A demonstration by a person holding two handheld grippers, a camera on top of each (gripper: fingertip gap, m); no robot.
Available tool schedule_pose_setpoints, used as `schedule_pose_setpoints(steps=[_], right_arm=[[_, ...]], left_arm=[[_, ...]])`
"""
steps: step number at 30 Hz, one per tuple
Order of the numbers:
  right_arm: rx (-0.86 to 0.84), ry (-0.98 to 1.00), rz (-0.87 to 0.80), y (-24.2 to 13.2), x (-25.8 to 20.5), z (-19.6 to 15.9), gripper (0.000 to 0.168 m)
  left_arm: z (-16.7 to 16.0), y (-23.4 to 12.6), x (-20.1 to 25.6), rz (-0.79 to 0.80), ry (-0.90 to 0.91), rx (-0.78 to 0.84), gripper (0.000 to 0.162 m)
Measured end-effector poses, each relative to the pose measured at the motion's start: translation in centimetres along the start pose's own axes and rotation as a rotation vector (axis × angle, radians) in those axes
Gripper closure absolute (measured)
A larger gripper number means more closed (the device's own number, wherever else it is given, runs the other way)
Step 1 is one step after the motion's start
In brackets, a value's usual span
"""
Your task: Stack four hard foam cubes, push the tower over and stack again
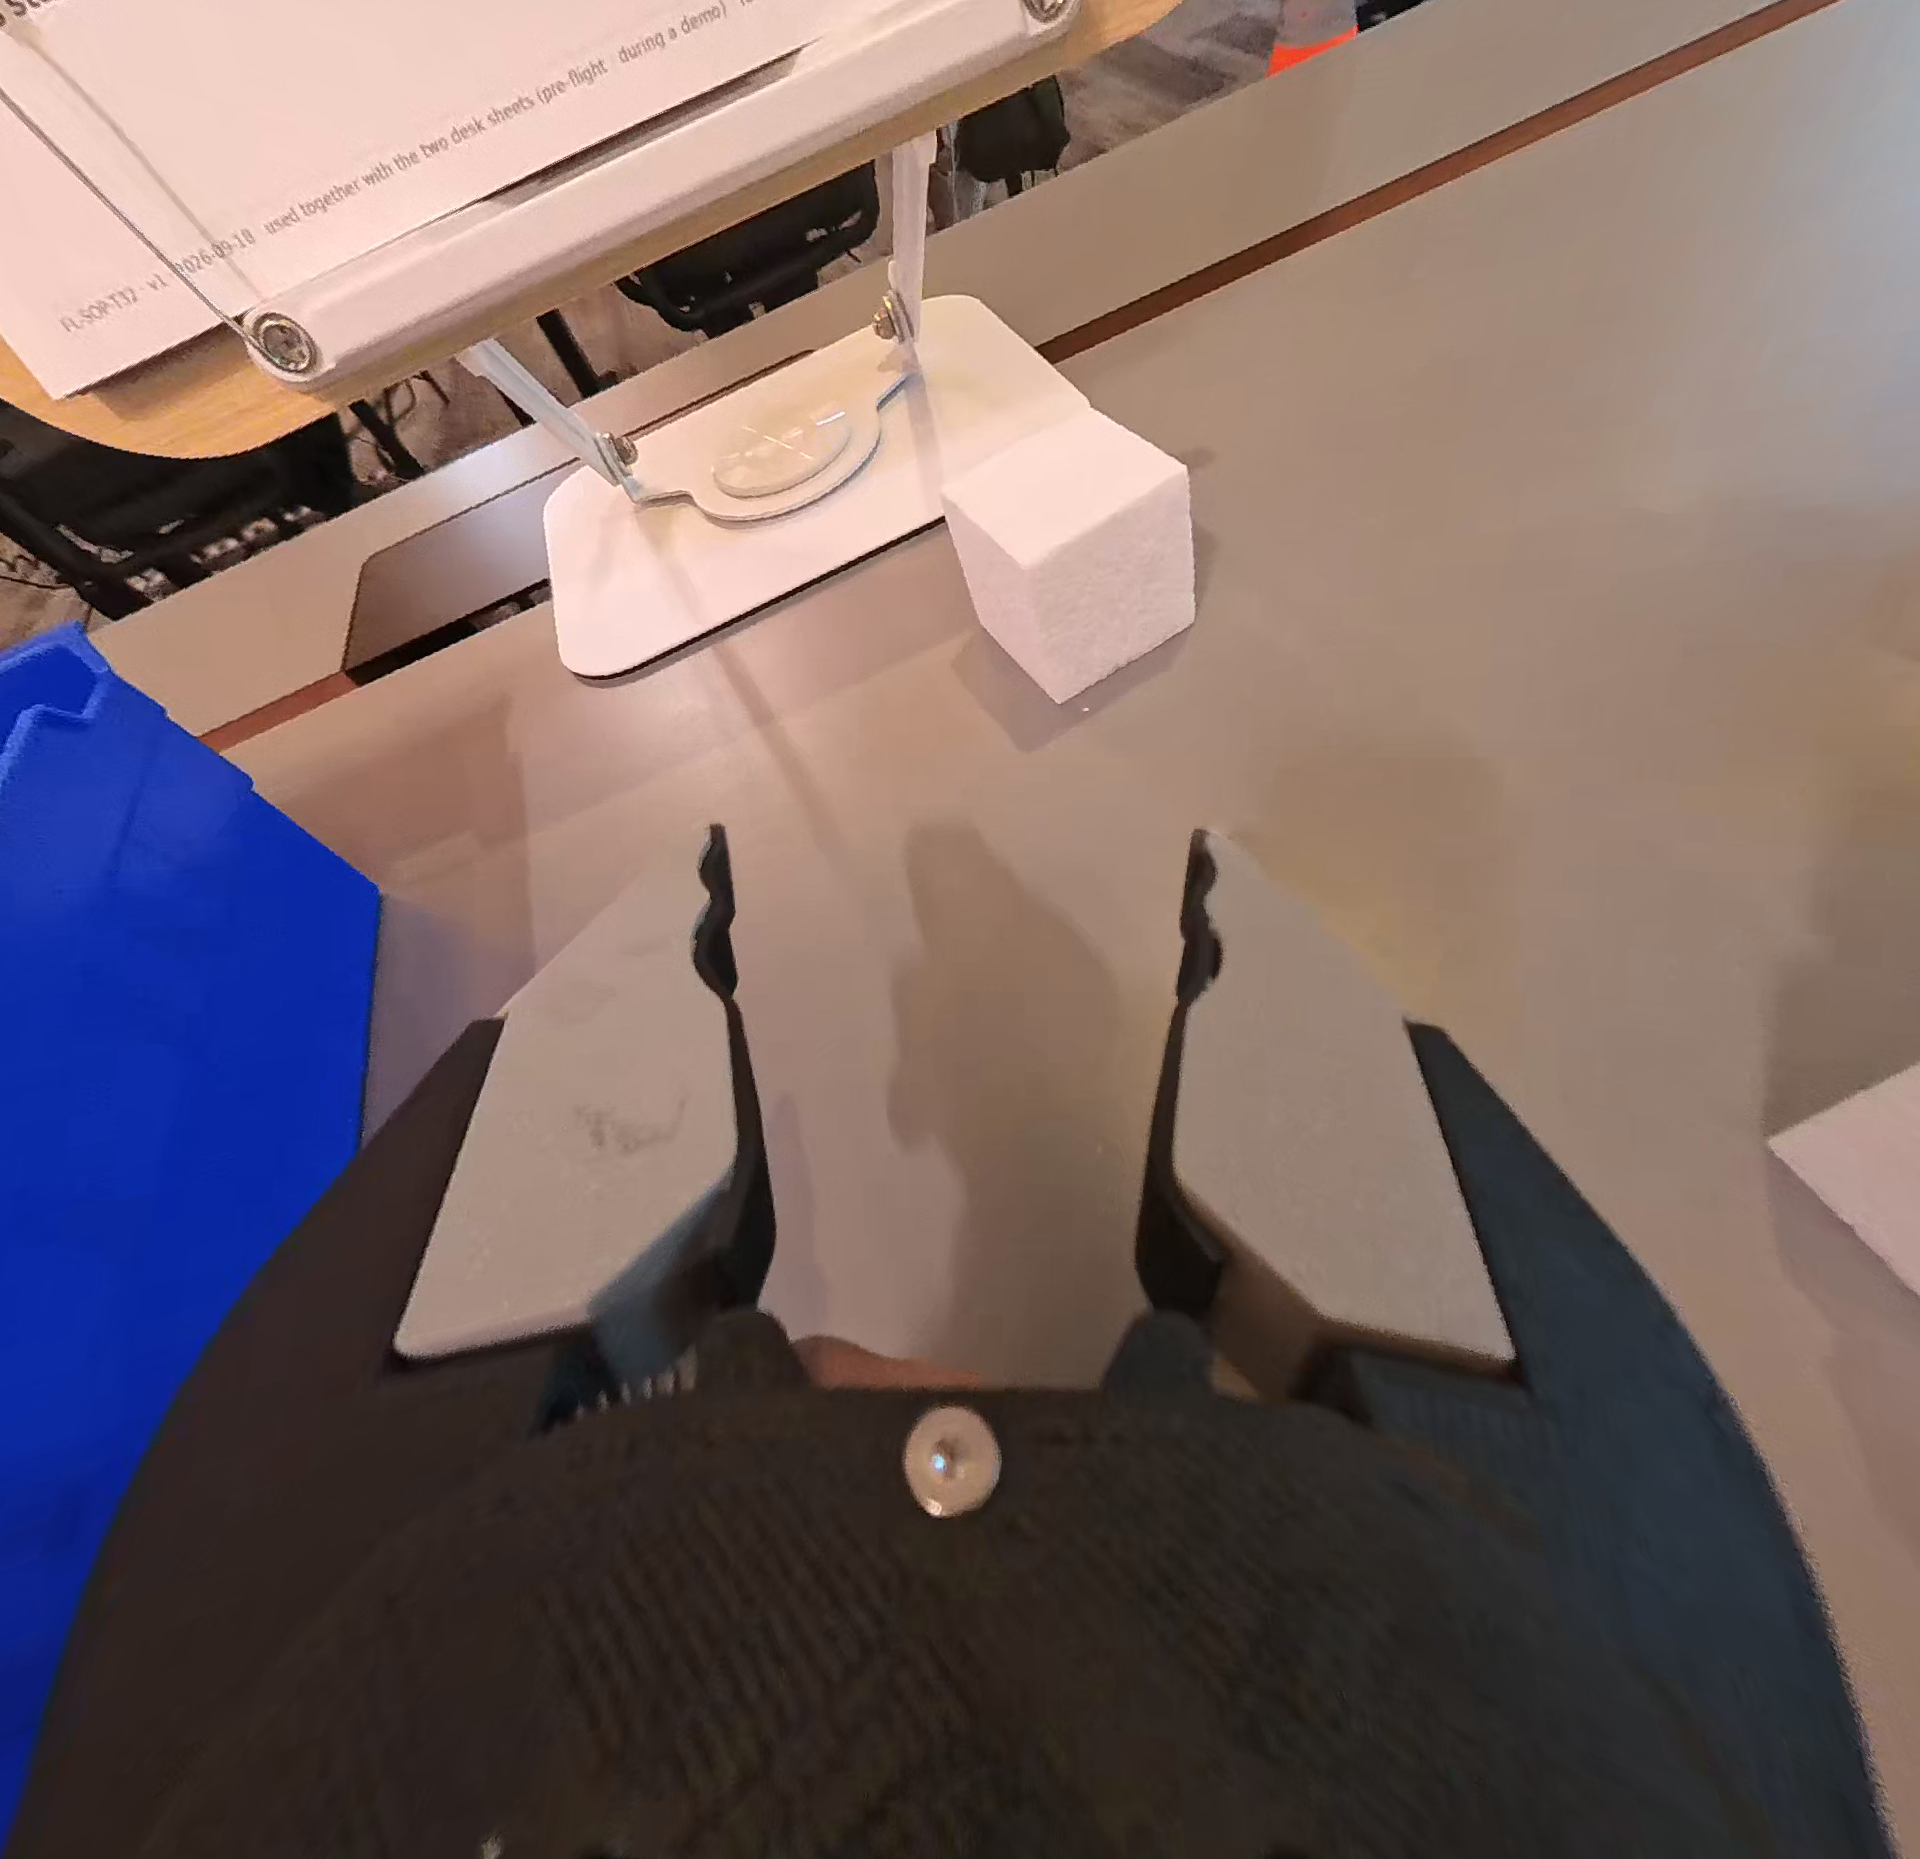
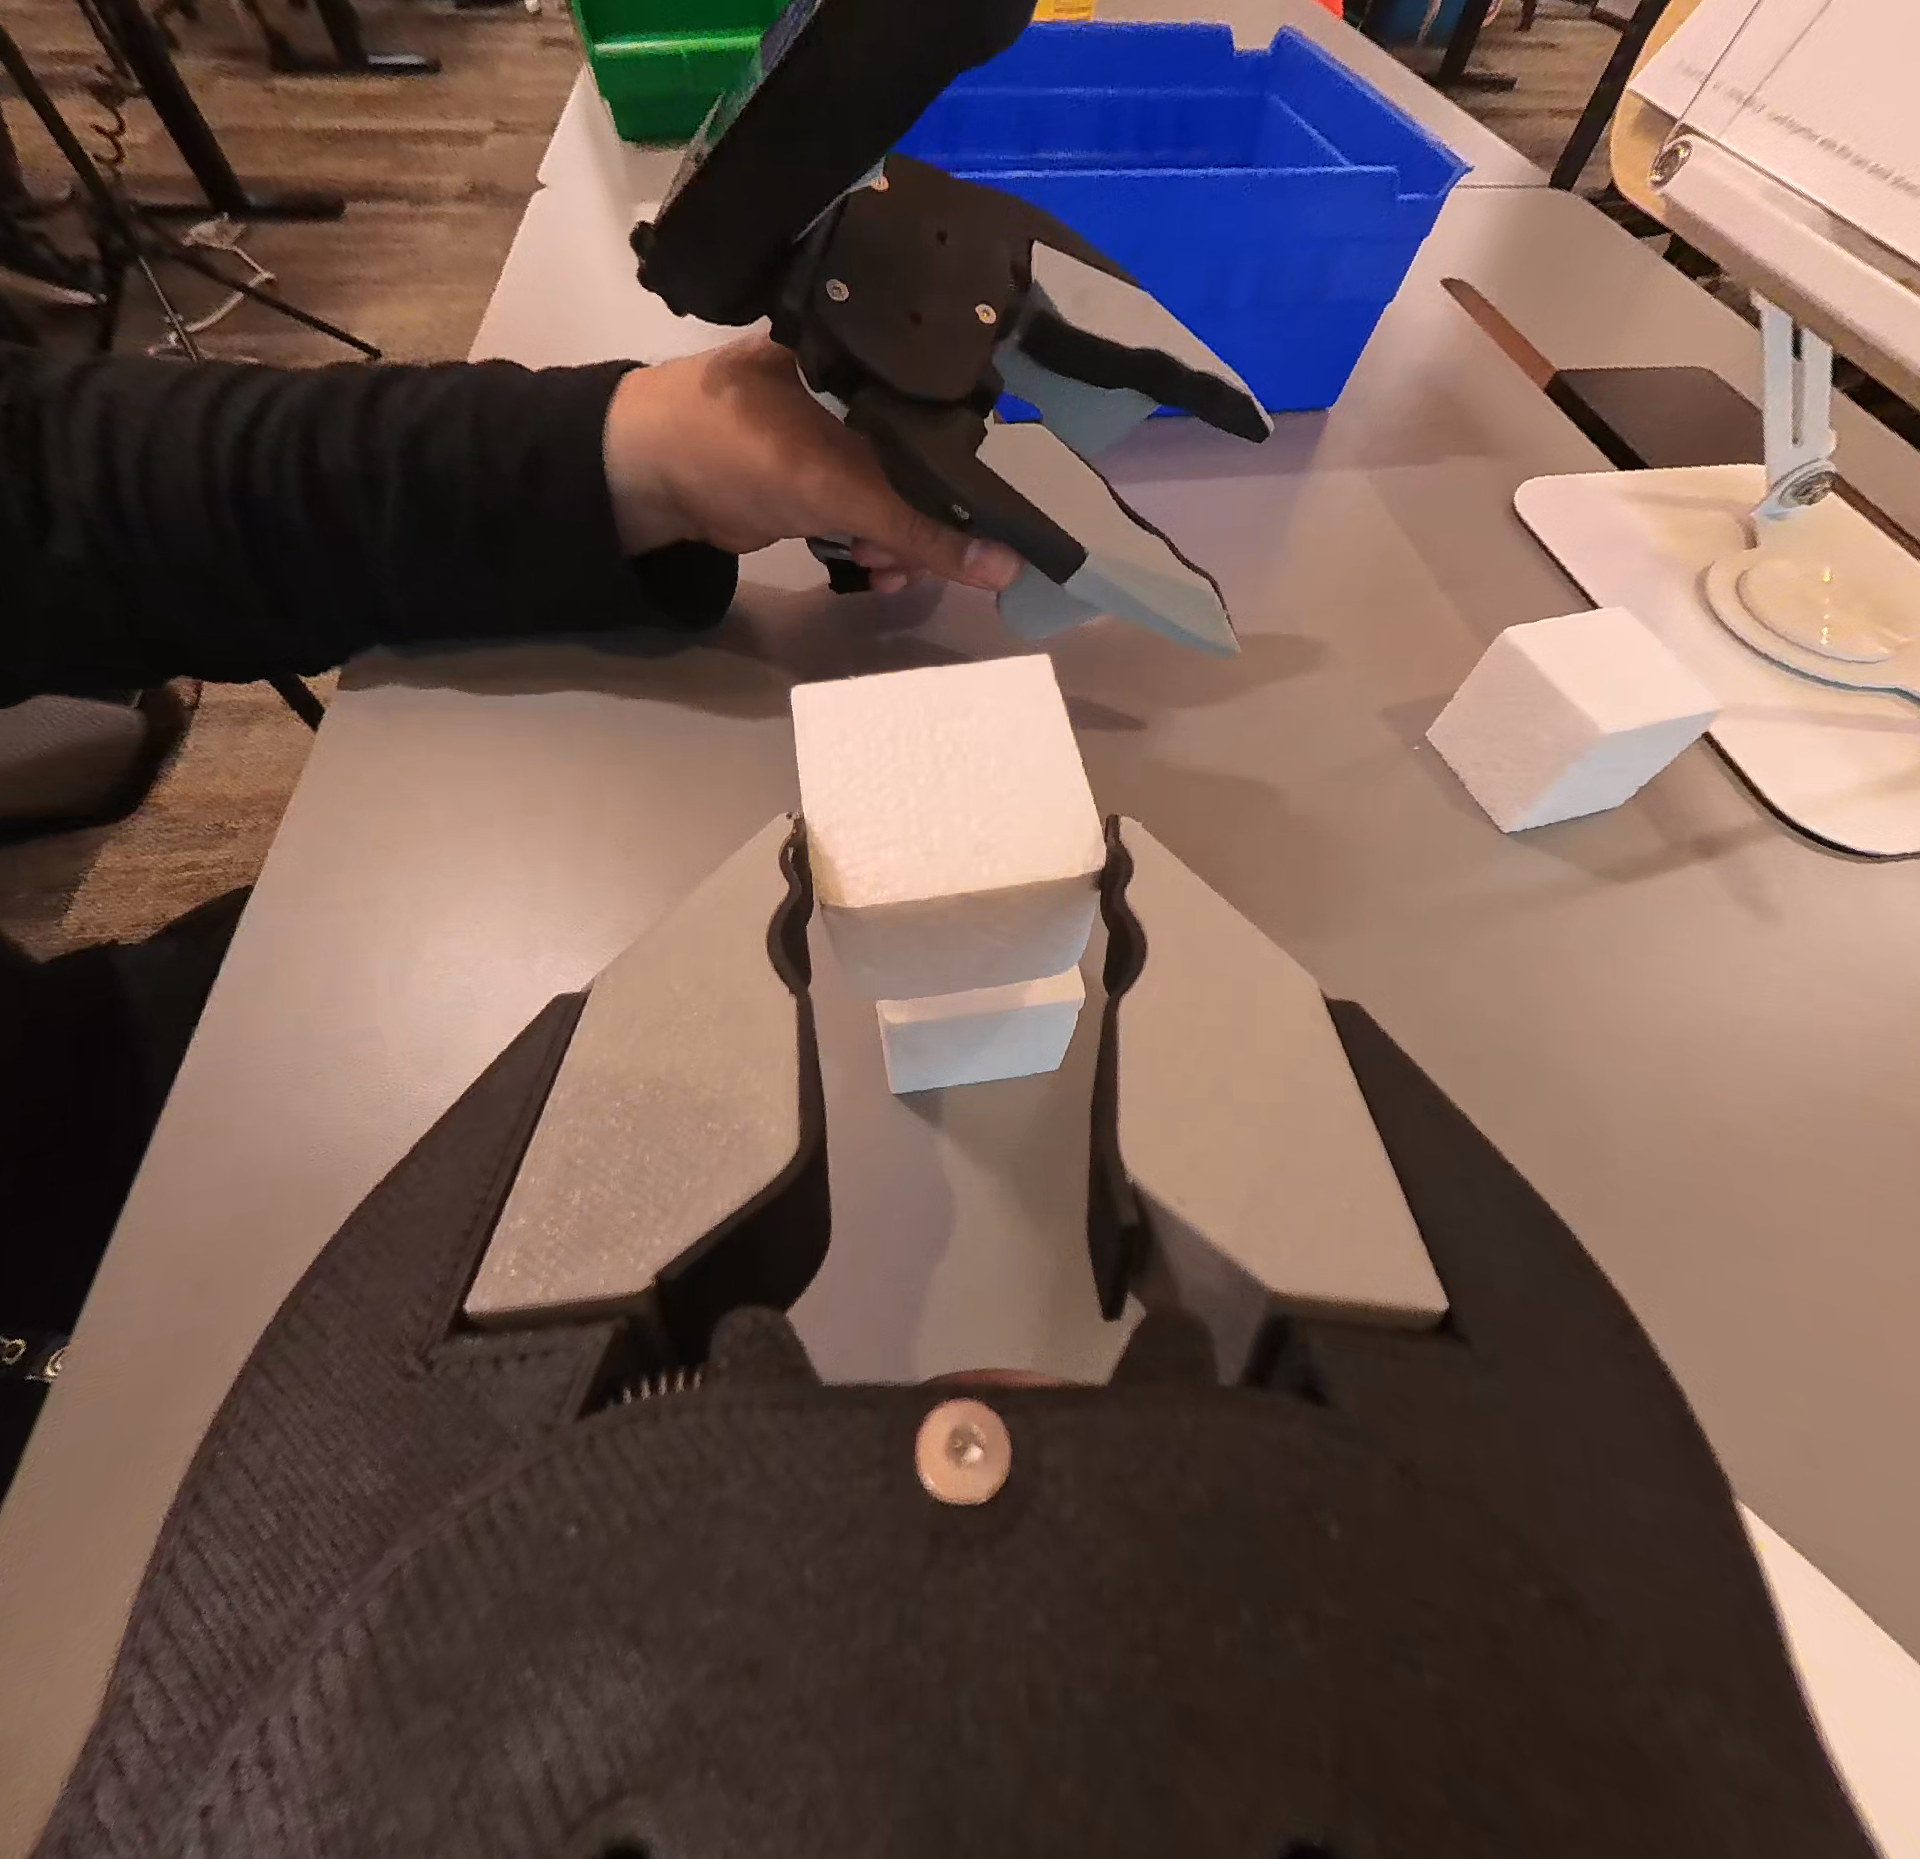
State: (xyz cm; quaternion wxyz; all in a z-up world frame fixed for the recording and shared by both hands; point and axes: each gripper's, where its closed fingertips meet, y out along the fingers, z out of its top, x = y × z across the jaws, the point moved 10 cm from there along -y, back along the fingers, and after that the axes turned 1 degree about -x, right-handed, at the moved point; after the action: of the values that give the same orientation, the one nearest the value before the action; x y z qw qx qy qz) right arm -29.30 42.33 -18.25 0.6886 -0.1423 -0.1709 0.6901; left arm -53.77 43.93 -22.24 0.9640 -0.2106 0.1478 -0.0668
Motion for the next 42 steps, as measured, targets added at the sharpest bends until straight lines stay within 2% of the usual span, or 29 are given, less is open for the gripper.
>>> schedule_pose_setpoints(steps=[37,42], right_arm=[[-0.019,-0.013,-0.012,1.0,0.1,-0.8,0.114],[0.046,-0.011,-0.027,-0.5,0.2,-0.1,0.107]], left_arm=[[-0.2,0.1,0.2,-0.016,0.005,-0.021,0.078],[-0.4,0.2,0.1,-0.031,-0.008,-0.031,0.078]])
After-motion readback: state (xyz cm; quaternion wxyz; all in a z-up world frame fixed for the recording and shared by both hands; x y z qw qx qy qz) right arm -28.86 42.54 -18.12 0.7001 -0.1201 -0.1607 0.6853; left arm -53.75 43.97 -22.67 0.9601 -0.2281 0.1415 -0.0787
